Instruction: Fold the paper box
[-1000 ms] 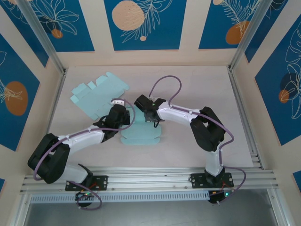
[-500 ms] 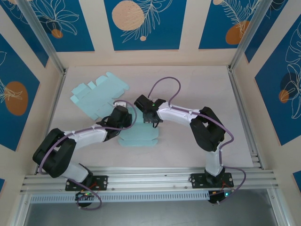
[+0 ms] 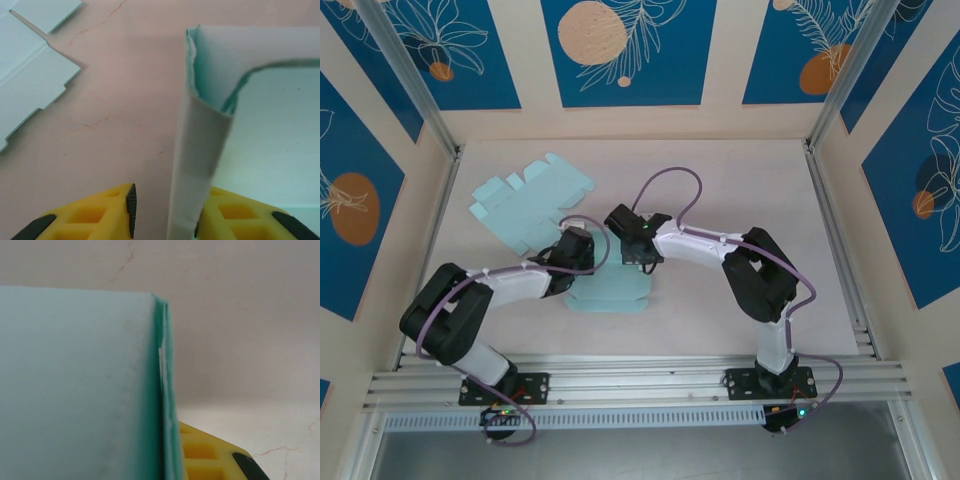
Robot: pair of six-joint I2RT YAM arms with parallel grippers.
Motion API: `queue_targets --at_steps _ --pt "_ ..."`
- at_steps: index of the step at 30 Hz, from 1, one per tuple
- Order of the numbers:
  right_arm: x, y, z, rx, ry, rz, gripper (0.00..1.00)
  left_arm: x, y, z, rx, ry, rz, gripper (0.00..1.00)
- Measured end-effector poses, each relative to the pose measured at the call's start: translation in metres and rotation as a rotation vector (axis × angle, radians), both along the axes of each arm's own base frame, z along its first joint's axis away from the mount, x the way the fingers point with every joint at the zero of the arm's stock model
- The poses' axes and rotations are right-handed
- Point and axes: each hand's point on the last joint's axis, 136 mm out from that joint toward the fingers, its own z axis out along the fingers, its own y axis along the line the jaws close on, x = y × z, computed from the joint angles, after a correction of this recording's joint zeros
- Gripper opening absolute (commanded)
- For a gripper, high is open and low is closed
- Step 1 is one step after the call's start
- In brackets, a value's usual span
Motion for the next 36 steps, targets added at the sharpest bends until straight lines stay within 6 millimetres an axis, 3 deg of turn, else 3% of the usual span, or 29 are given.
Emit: queue_targets --at_steps 8,13,15,27,36 --pt "-0.002 0.007 -0.004 0.033 0.01 0.013 0.02 -0.001 0.006 -0.008 0.002 0.019 0.038 0.23" --pt "-0.002 0.015 -0.003 0.066 0.004 0.025 0.02 0.0 0.011 -0.01 -0.006 0.022 0.096 0.08" --pt "0.0 0.017 -0.002 0.075 -0.007 0.03 0.02 0.0 0.014 -0.009 -0.003 0.03 0.123 0.07" --pt "0.008 0.024 -0.005 0.018 -0.052 0.035 0.02 -0.002 0.018 -0.009 -0.084 0.065 0.287 0.09" --pt "-0.003 0.033 -0.006 0.021 -0.038 0.045 0.02 -0.007 0.036 -0.01 -0.158 0.058 0.398 0.36"
